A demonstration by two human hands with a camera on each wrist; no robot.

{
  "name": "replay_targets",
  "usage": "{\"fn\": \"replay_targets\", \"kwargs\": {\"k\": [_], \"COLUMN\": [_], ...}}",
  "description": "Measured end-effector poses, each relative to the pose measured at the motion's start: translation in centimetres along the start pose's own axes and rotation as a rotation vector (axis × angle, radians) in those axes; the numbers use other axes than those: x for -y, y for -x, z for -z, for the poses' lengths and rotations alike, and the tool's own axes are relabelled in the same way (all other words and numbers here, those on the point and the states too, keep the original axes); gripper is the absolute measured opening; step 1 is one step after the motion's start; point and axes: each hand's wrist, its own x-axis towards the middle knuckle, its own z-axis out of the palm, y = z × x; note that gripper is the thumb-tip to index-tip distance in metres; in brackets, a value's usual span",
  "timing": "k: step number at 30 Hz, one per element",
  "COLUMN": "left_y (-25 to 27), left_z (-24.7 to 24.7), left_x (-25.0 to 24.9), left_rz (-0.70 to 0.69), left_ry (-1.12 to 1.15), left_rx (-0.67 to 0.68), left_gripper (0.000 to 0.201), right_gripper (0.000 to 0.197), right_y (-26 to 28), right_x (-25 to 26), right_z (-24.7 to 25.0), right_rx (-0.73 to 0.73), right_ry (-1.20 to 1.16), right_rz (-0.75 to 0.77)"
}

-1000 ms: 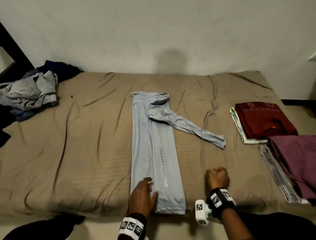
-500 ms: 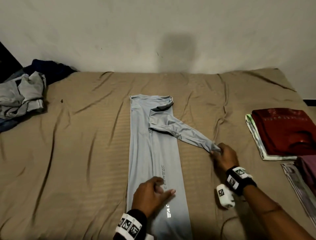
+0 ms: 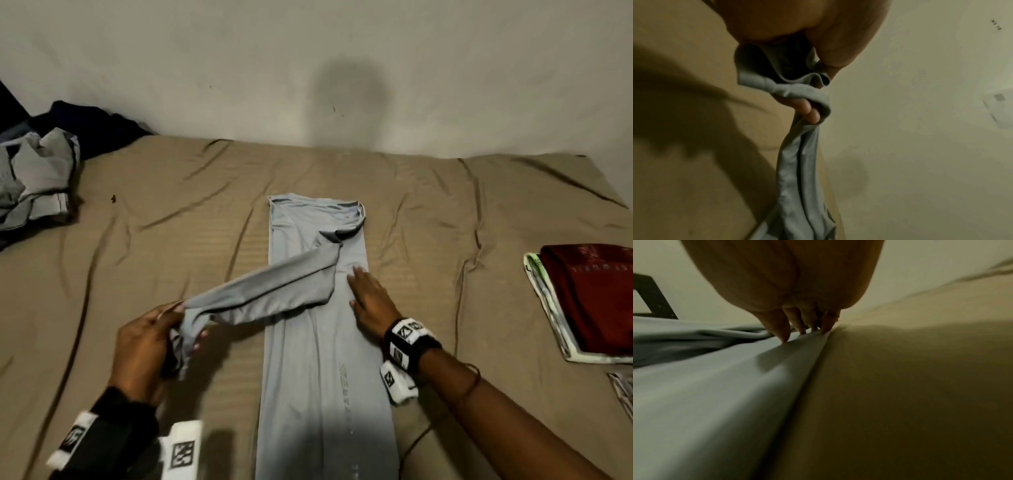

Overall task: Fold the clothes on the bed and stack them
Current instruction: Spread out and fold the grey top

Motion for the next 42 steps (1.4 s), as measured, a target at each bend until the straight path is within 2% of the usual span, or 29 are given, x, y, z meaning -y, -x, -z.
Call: {"fn": "replay_targets", "kwargs": {"k": [2, 4, 7, 10, 12, 16, 18, 20, 21, 22, 23, 25, 26, 27, 28, 29, 30, 32, 34, 36, 38, 42], "left_y": [-2.1, -4.0, -6.9, -9.2, -9.9, -11.0, -12.1, -12.8, -13.0, -13.2, -13.2, -12.9, -12.5, -11.9, -11.4, -11.2, -11.2, -11.6, -12.2, -12.3, -12.5, -13.2], "left_z": [2.6, 3.9, 4.6, 5.8, 6.8, 8.9, 10.3, 11.1, 11.5, 11.8, 11.6, 10.8, 10.4, 9.7, 9.0, 8.8, 8.7, 9.6, 10.7, 11.2, 11.2, 11.1], "left_x": [1.0, 2.0, 3.2, 3.1, 2.4, 2.8, 4.0, 5.0, 5.3, 5.2, 5.0, 4.3, 4.2, 4.0, 4.1, 4.6, 5.1, 4.9, 4.6, 3.9, 2.9, 1.5], "left_rz": [-0.037, -0.079, -0.152, -0.13, -0.094, 0.102, 0.228, 0.26, 0.247, 0.241, 0.22, 0.18, 0.159, 0.109, 0.046, -0.025, -0.114, -0.131, -0.063, -0.111, -0.117, 0.17], "left_ry": [-0.023, -0.099, -0.224, -0.176, -0.156, -0.041, -0.048, -0.1, -0.155, -0.219, -0.284, -0.343, -0.39, -0.558, -0.83, -1.072, -1.201, -1.117, -0.971, -0.826, -0.512, -0.027], "left_rx": [-0.04, -0.048, 0.033, 0.005, 0.037, 0.077, 0.001, -0.194, -0.306, -0.393, -0.45, -0.41, -0.351, -0.271, -0.209, -0.182, -0.184, -0.193, -0.223, -0.197, -0.164, -0.259], "left_gripper": [0.019, 0.026, 0.031, 0.031, 0.03, 0.037, 0.04, 0.03, 0.022, 0.031, 0.055, 0.088, 0.096, 0.101, 0.101, 0.091, 0.074, 0.04, 0.022, 0.017, 0.017, 0.023], "right_gripper": [0.064, 0.061, 0.067, 0.077, 0.082, 0.084, 0.085, 0.09, 0.096, 0.101, 0.105, 0.113, 0.116, 0.119, 0.124, 0.131, 0.137, 0.135, 0.116, 0.104, 0.107, 0.121], "right_y": [-4.7, -9.7, -15.4, -18.9, -20.6, -23.5, -24.1, -24.0, -23.8, -23.6, -23.4, -22.9, -22.8, -22.8, -22.8, -22.8, -22.8, -22.9, -22.7, -22.6, -22.6, -22.0], "right_x": [-0.2, -0.4, -0.5, -0.3, -0.2, -0.5, -0.5, -1.0, -1.4, -1.8, -2.1, -3.2, -3.7, -4.2, -4.8, -5.2, -5.6, -5.6, -5.4, -5.3, -5.0, -3.9], "right_z": [1.0, 2.5, 4.5, 5.9, 6.6, 7.2, 7.2, 6.9, 6.6, 6.3, 6.0, 5.6, 5.5, 5.6, 5.8, 6.1, 6.2, 6.0, 5.6, 5.2, 5.0, 4.9], "right_rx": [0.026, 0.014, 0.029, 0.049, 0.052, 0.196, 0.223, 0.183, 0.143, 0.094, 0.041, -0.037, -0.047, -0.046, -0.045, -0.046, -0.05, -0.048, -0.072, -0.076, -0.063, -0.041], "right_ry": [0.114, 0.183, 0.212, 0.314, 0.317, 0.273, 0.244, 0.205, 0.183, 0.147, 0.11, 0.056, 0.025, -0.014, -0.038, -0.054, -0.045, -0.06, -0.085, -0.056, -0.02, 0.035], "right_rz": [0.005, -0.05, -0.087, -0.09, -0.112, -0.203, -0.229, -0.229, -0.219, -0.215, -0.218, -0.238, -0.254, -0.26, -0.263, -0.259, -0.243, -0.217, -0.204, -0.203, -0.213, -0.237]}}
